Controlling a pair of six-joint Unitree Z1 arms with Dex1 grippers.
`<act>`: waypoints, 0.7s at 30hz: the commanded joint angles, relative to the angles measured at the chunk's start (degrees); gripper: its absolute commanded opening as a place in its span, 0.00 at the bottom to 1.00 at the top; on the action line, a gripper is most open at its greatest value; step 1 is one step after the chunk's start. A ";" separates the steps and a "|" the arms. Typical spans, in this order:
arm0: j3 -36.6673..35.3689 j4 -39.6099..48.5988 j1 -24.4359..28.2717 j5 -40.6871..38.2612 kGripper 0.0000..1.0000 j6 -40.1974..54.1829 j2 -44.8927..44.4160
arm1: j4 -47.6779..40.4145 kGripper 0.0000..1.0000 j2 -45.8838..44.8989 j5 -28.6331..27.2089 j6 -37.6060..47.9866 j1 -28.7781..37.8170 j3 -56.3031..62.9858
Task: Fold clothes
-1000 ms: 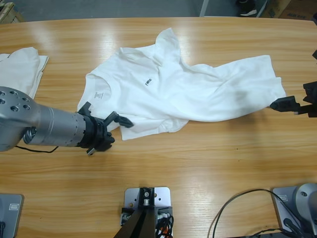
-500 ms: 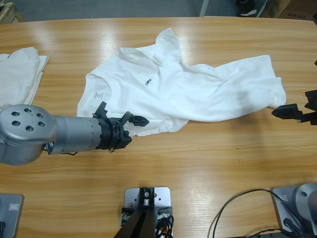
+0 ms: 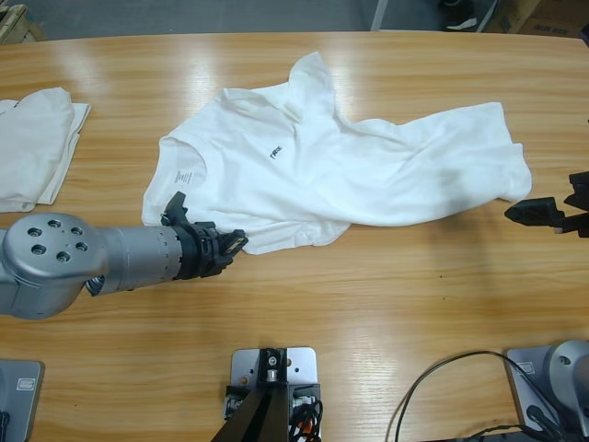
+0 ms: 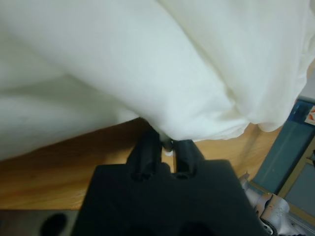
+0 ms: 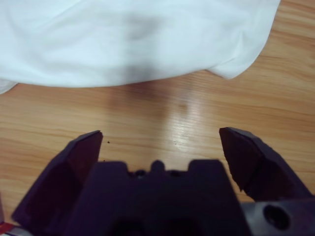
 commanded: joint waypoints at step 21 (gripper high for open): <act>-11.12 37.45 -13.26 -3.20 0.01 -8.16 -20.98 | -0.41 0.87 7.19 9.54 3.62 0.38 2.14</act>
